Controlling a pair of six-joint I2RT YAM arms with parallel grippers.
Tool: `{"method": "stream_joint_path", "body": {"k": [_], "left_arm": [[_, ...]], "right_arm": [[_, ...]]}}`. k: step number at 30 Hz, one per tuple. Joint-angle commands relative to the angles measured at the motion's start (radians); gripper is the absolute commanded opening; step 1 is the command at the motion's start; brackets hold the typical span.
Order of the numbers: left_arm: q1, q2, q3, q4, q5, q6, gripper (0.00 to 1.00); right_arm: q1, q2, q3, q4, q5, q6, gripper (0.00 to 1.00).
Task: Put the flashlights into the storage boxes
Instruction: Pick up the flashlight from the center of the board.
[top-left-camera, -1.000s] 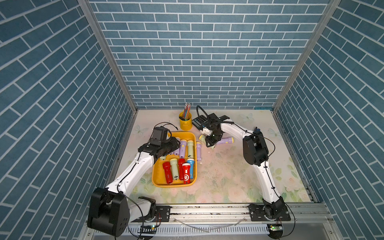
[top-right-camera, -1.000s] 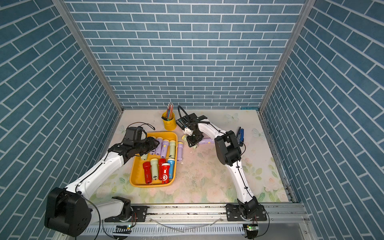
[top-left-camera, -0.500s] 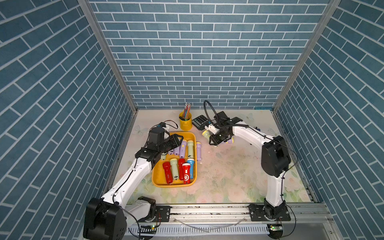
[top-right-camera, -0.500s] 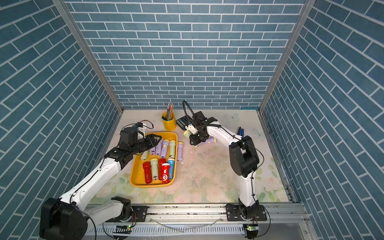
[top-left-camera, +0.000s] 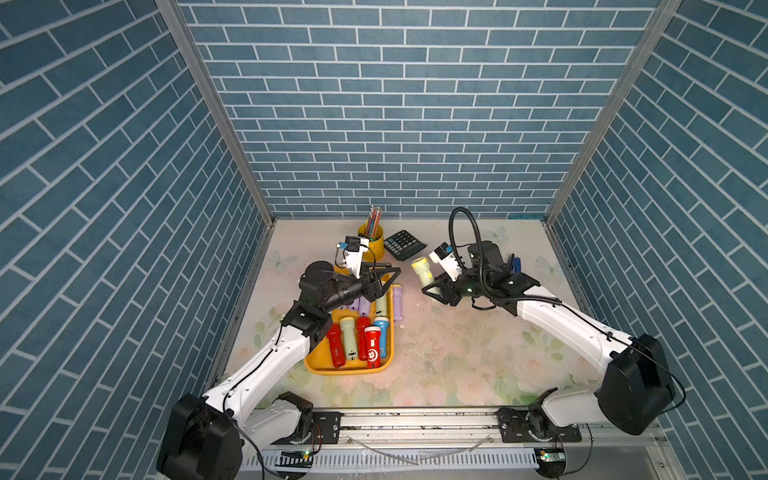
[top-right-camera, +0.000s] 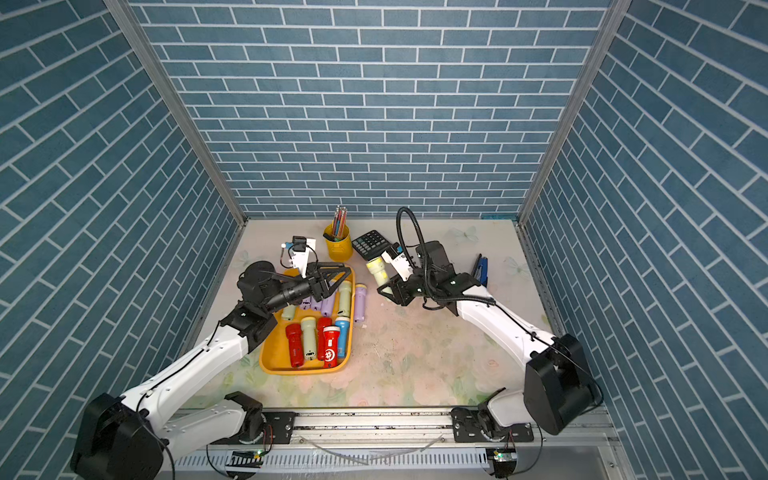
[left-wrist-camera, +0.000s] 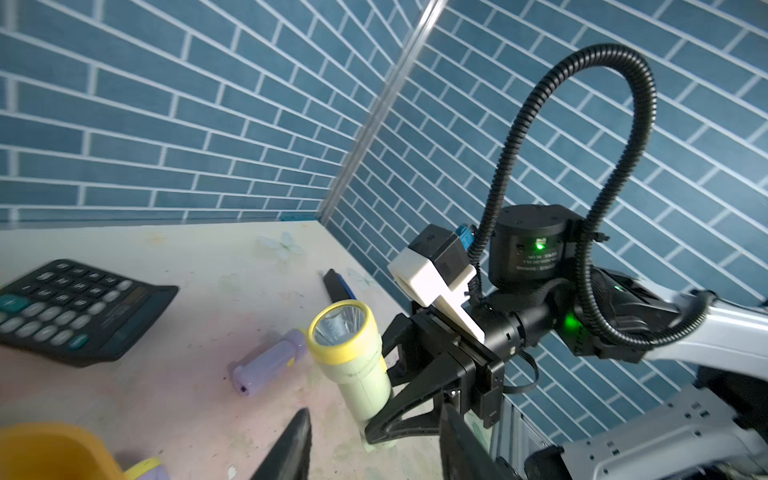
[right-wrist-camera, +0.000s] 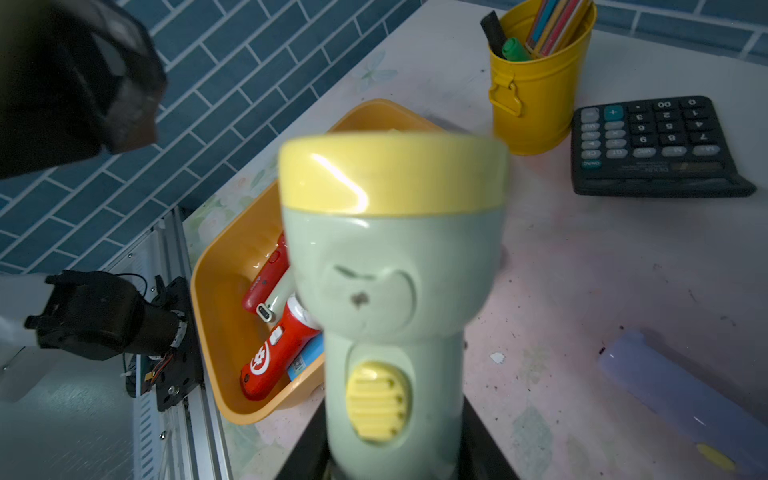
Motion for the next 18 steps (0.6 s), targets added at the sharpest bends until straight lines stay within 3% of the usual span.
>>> {"method": "stream_joint_path", "body": {"k": [1,5,11,18], "left_arm": [[-0.033,0.018,-0.004,0.142,0.109,0.084,0.51],[-0.054,0.034,-0.007,0.166,0.134,0.128,0.53],[-0.101,0.053,0.033,0.067,0.191,0.256,0.57],[-0.114,0.095,0.053,0.097,0.199,0.248,0.56]], "right_arm": [[-0.003,-0.068,-0.054,0.176,-0.161,-0.035,0.31],[-0.003,-0.095,-0.068,0.202,-0.237,-0.067,0.30],[-0.003,-0.095,-0.052,0.215,-0.354,-0.088,0.30],[-0.003,-0.093,-0.052,0.222,-0.452,-0.148,0.30]]}}
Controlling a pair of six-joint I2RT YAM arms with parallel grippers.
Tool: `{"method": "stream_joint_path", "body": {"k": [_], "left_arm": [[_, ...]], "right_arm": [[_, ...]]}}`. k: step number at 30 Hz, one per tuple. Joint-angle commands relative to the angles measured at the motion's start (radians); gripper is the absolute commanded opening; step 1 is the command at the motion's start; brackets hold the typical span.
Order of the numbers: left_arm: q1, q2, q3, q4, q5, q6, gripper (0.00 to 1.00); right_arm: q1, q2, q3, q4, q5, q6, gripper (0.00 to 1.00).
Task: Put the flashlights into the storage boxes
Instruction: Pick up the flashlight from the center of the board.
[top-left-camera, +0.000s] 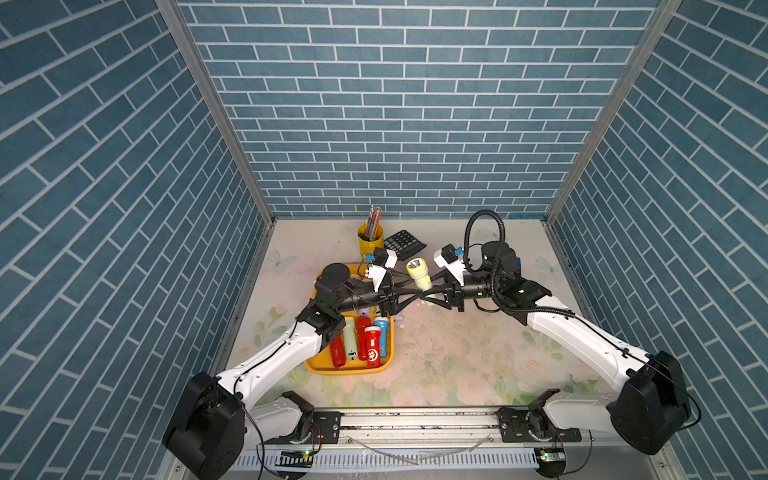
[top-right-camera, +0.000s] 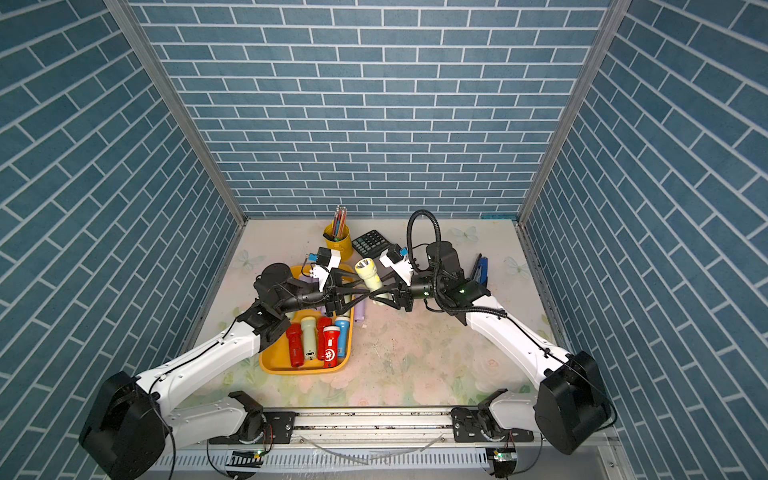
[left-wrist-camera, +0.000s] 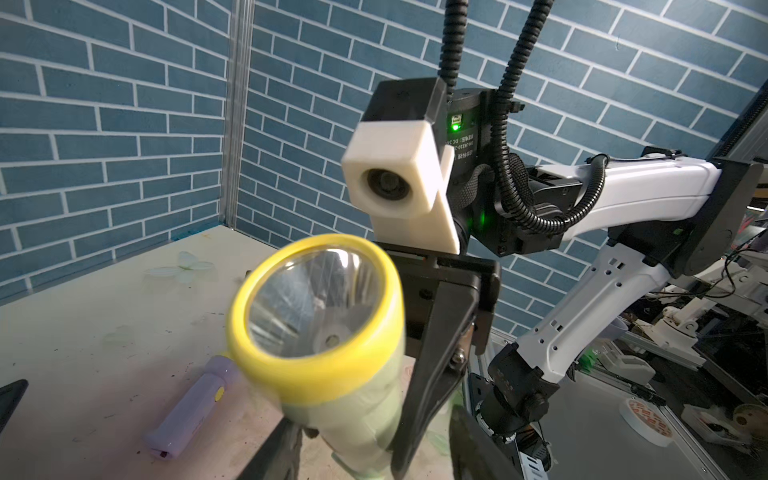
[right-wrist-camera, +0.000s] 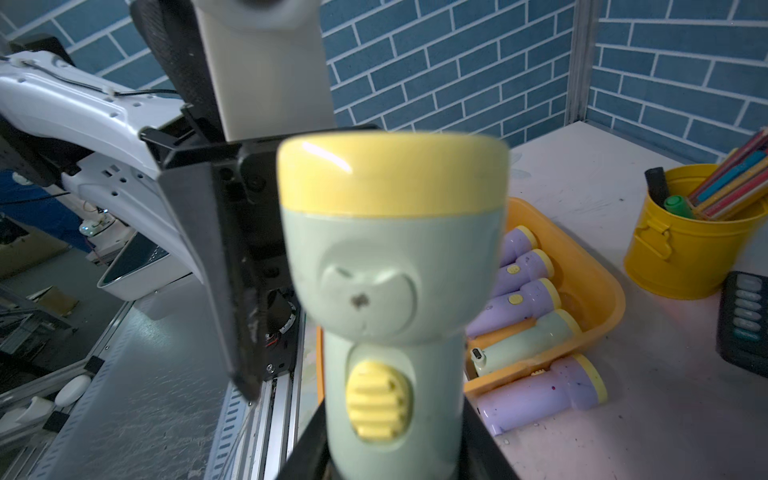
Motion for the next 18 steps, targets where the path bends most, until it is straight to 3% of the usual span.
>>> {"method": "stream_joint_path", "body": {"k": [1,12,18], "left_arm": [[-0.012,0.023,0.041,0.027,0.034,0.022,0.55],[-0.028,0.106,0.045,0.261,0.108,-0.109,0.37],[-0.028,0.084,0.039,0.216,0.111,-0.090,0.27]], "right_arm": [[-0.001,-0.016,-0.005,0.048,-0.113,-0.082,0.30],[-0.002,0.017,0.003,0.030,-0.181,-0.097,0.30],[-0.002,0.016,0.003,0.009,-0.144,-0.097,0.32]]}}
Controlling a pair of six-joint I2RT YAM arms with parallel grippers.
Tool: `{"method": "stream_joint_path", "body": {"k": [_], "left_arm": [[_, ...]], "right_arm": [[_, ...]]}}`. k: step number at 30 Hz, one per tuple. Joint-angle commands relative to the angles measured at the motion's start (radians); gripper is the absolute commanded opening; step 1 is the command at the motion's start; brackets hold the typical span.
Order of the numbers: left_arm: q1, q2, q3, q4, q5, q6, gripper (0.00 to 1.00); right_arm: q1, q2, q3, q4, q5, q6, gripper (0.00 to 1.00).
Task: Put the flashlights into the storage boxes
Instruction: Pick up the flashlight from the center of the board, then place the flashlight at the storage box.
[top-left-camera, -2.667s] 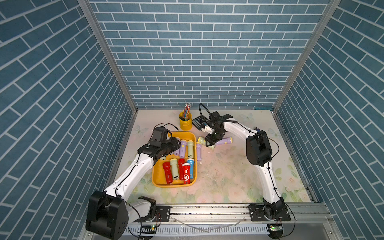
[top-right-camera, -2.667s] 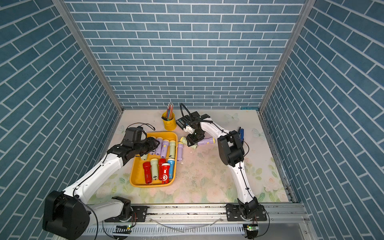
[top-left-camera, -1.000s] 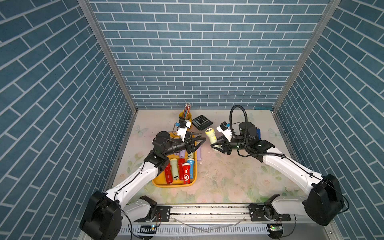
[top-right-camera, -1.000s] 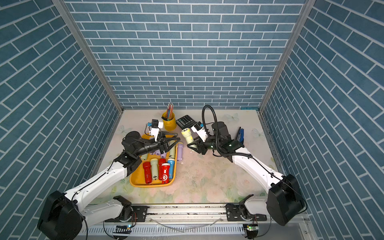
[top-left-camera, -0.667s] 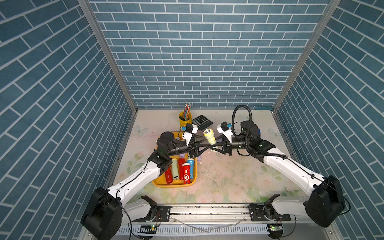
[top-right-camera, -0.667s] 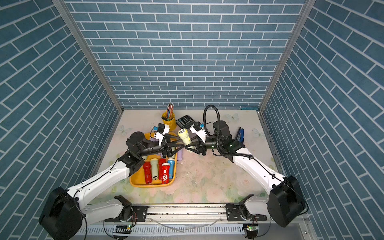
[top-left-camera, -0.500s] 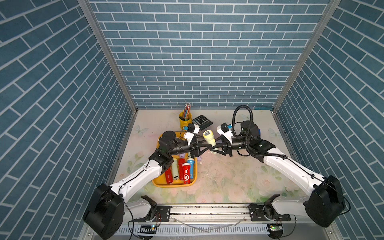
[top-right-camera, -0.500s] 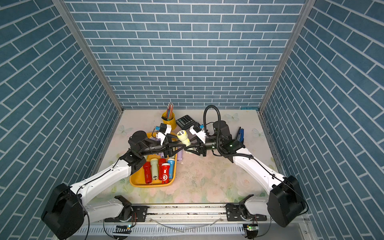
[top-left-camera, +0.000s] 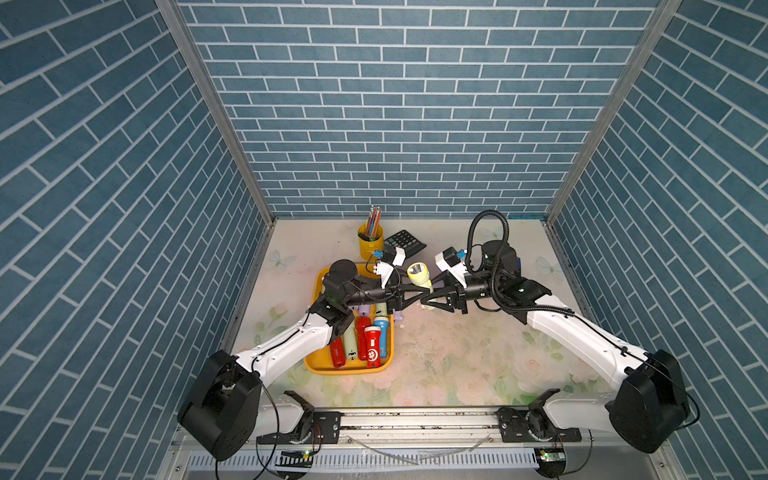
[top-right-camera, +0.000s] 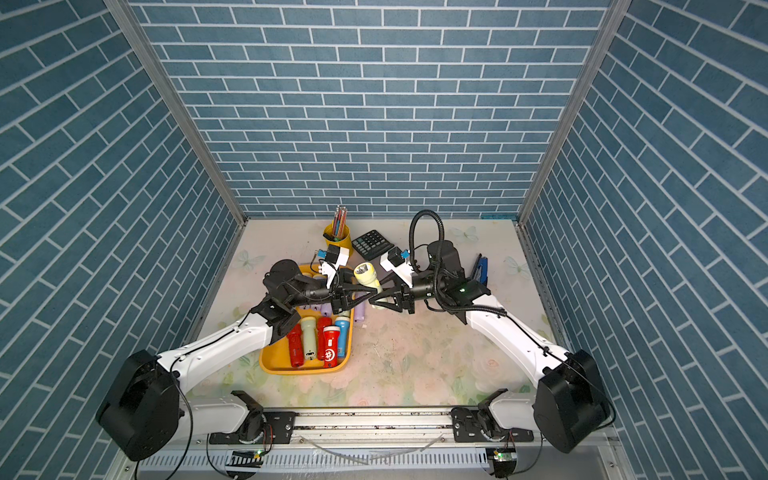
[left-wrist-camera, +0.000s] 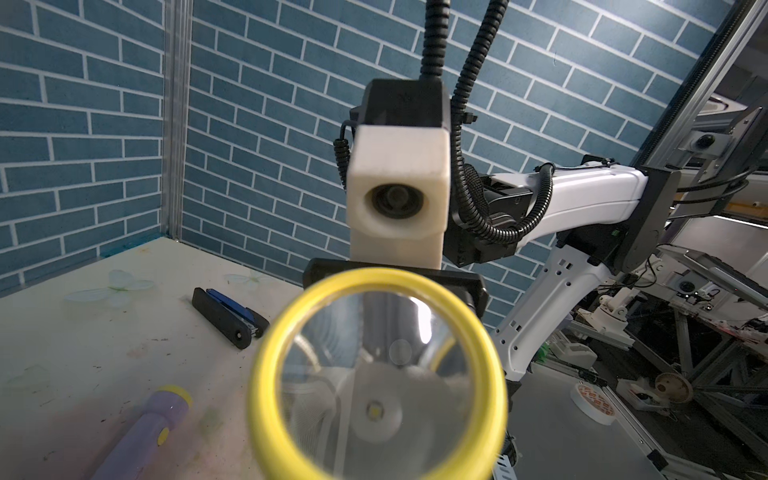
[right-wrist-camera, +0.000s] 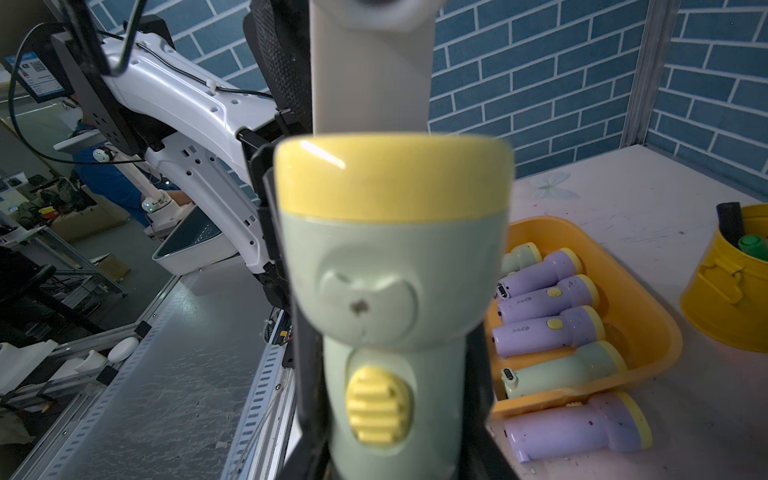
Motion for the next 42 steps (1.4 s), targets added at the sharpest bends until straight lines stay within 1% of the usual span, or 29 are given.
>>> {"method": "stream_joint_path", "body": {"k": [1,3,4,5,6,7,9,12,15,17,20,22,25,29,32,35,39,42], "left_arm": [[-0.004,-0.028,0.005,0.037,0.004,0.010,0.27],[-0.004,-0.044,-0.002,0.004,-0.016,0.032,0.25],[-0.003,-0.058,-0.004,-0.027,-0.034,0.046,0.23],[-0.004,-0.073,-0.005,-0.077,-0.063,0.065,0.22],[-0.004,-0.087,-0.004,-0.123,-0.086,0.084,0.21],[-0.004,-0.107,-0.004,-0.178,-0.114,0.103,0.19],[-0.004,-0.145,0.003,-0.318,-0.180,0.139,0.17],[-0.003,-0.215,0.028,-0.577,-0.298,0.186,0.16],[-0.003,-0.274,0.061,-0.854,-0.466,0.180,0.16],[0.000,-0.302,0.090,-1.056,-0.637,0.107,0.16],[0.008,-0.314,0.119,-1.315,-0.815,0.002,0.16],[0.030,-0.307,0.130,-1.458,-0.879,-0.070,0.17],[0.090,-0.296,0.121,-1.621,-0.919,-0.172,0.20],[0.176,-0.293,0.101,-1.740,-0.956,-0.197,0.22],[0.234,-0.284,0.091,-1.772,-0.984,-0.190,0.22],[0.291,-0.244,0.090,-1.783,-0.985,-0.162,0.22],[0.310,-0.160,0.108,-1.778,-1.007,-0.110,0.25],[0.323,-0.096,0.126,-1.784,-1.013,-0.097,0.26]], "right_arm": [[0.009,0.005,0.001,-0.004,-0.016,-0.047,0.32],[0.009,0.000,-0.006,-0.010,0.017,-0.041,0.36],[0.009,-0.005,-0.014,-0.012,0.032,-0.041,0.41],[0.009,-0.012,-0.023,-0.009,0.047,-0.041,0.48],[0.009,-0.019,-0.035,-0.005,0.060,-0.040,0.85],[0.008,-0.029,-0.051,0.006,0.082,-0.034,0.99],[0.009,-0.048,-0.091,0.030,0.145,-0.012,0.99],[0.009,-0.078,-0.148,0.053,0.238,0.010,0.99],[0.009,-0.099,-0.180,0.054,0.316,0.029,0.99],[0.009,-0.106,-0.191,0.052,0.335,0.035,0.99],[0.009,-0.102,-0.192,0.053,0.339,0.043,0.99],[0.011,-0.094,-0.188,0.053,0.334,0.045,0.99],[0.009,-0.082,-0.184,0.051,0.325,0.045,0.99],[0.009,-0.072,-0.183,0.048,0.315,0.043,0.99],[0.009,-0.068,-0.187,0.048,0.312,0.044,0.99],[0.008,-0.068,-0.190,0.042,0.310,0.044,0.99],[0.009,-0.072,-0.198,0.039,0.314,0.041,0.99],[0.009,-0.078,-0.199,0.030,0.316,0.037,0.99]]}}
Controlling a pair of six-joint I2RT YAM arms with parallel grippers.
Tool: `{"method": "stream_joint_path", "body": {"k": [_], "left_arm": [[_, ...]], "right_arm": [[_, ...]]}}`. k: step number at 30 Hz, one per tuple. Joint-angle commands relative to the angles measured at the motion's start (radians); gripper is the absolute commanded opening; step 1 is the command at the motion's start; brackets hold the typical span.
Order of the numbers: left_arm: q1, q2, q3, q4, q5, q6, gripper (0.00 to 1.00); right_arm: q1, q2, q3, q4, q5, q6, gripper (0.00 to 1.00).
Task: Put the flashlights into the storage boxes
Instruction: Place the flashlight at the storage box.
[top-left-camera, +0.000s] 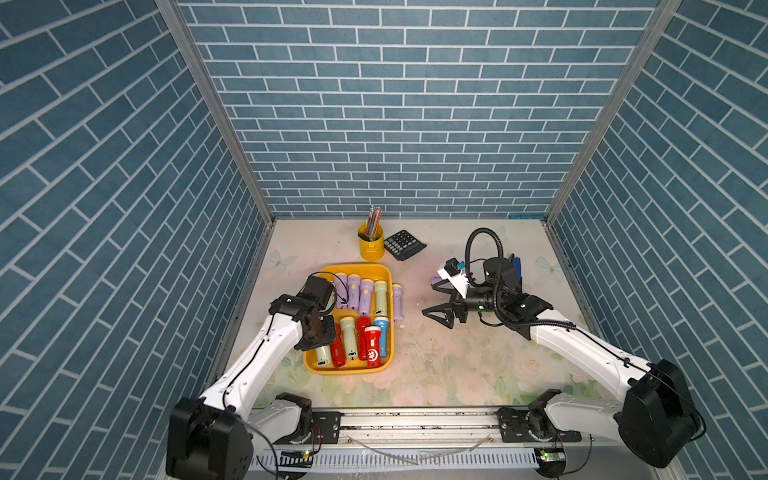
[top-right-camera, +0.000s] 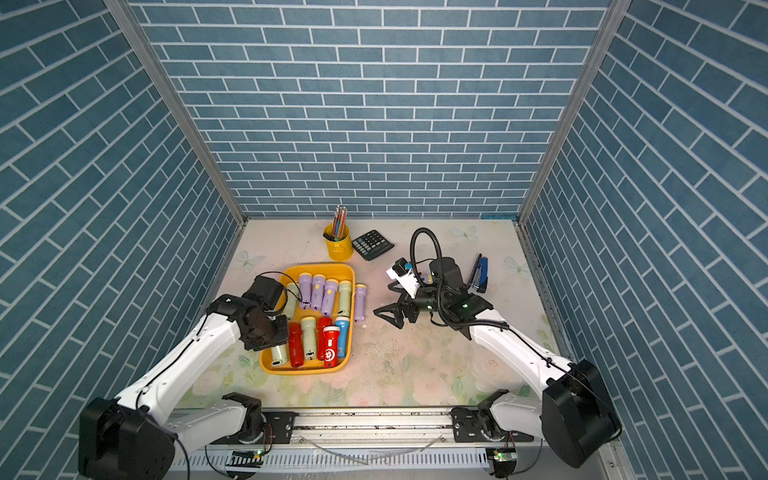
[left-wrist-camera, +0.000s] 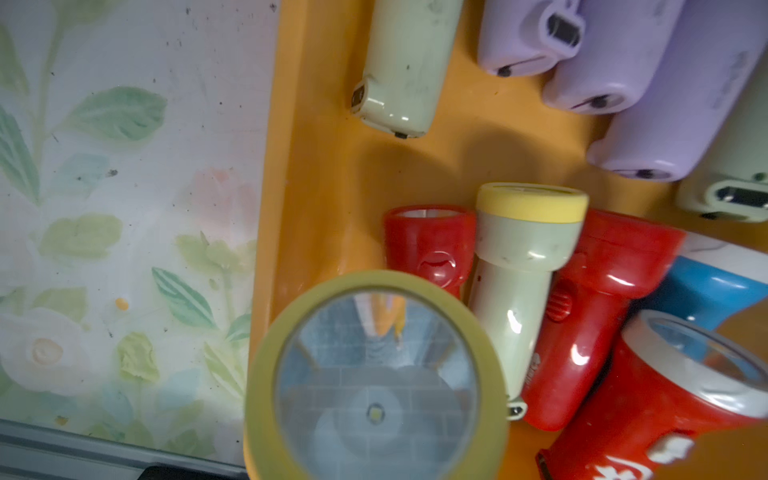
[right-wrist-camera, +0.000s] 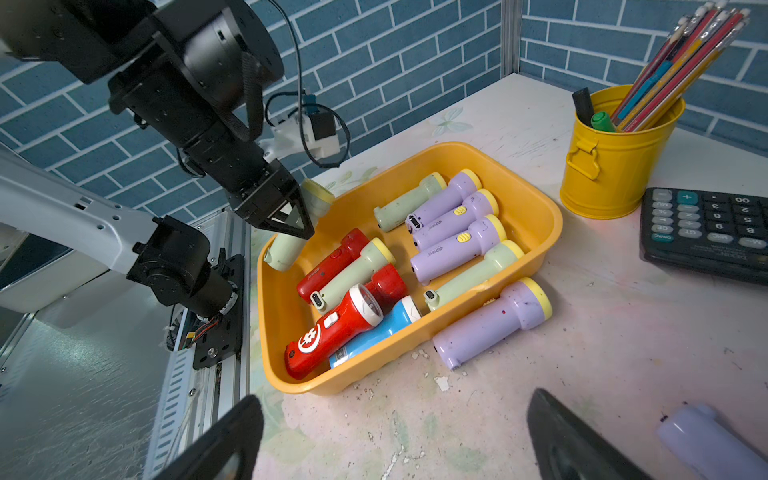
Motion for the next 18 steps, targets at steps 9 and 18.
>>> {"method": "stream_joint_path", "body": {"k": [9,18], "left_arm": [[0.020,0.150,0.051,-0.064,-0.045,0.028,0.34],[0.020,0.127,0.133,-0.157,-0.070,0.037,0.49]], "right_arm": [[0.004,-0.007,-0.039,-0.008,0.006,-0.010,0.99],[0.004,0.008,-0.015,-0.038,0.010,-0.033,0.99]]}}
